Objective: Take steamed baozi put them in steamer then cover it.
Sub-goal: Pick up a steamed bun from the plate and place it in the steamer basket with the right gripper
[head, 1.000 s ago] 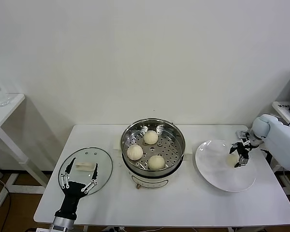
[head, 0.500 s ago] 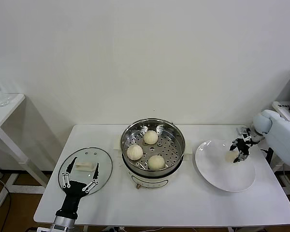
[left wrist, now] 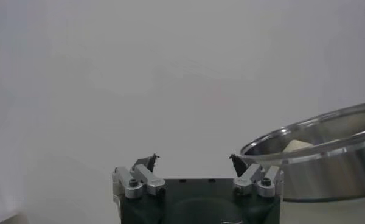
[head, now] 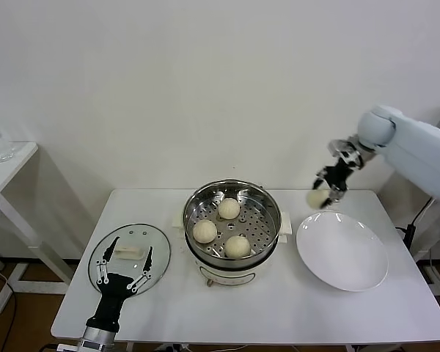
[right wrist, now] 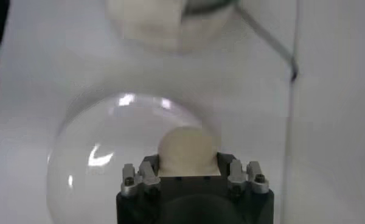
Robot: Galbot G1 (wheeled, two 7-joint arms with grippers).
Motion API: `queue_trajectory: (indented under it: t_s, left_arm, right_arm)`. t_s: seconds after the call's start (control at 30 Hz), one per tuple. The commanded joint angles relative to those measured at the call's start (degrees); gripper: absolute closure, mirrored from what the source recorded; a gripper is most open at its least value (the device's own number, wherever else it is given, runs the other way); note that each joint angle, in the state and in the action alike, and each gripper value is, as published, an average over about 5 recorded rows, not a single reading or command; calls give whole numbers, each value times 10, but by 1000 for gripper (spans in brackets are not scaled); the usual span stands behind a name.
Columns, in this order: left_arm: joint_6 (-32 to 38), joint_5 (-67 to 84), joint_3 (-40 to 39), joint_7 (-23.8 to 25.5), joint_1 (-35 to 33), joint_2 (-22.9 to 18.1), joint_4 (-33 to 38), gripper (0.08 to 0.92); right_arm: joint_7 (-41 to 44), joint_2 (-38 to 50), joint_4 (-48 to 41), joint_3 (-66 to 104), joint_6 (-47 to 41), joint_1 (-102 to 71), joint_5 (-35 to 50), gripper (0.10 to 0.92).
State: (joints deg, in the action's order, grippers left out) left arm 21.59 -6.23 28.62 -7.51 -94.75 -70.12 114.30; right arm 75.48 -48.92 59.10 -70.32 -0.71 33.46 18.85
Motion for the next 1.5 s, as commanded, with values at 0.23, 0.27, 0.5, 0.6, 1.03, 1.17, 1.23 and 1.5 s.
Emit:
queue_trajectory:
  t_s: [0.23,0.27,0.5,0.6,1.03,1.17,1.23,1.5]
  left_arm:
    - [1,0,-1,-1,1,-1,1,177]
    - [1,0,-1,-2,1,-2,2,177]
    - [2,1,4,-3,1,-1,4,177]
    - [2,1,5,-3,0,-1,4,177]
    - [3,1,9,-4,1,-4,2,177]
    - [3,1,10,-4,0,-4,2,177]
    - [3,2,10,-4,0,-4,2,177]
    - [3,2,12,-5,0,-4,3,177]
  right_arm:
    - [-21,-126,150,-156,-66,138,152,372]
    - [-24,-131,150,-159,-68,133,146,372]
    - [-46,-152,120,-165,-69,88,93,372]
    - [-52,-155,103,-164,-68,70,75,372]
    - [-67,-170,62,-151,-65,19,44,372]
    - [-67,-175,55,-150,-63,12,37,371]
    - [-67,-177,53,-150,-62,11,34,368]
    - [-70,-177,50,-148,-56,10,30,312]
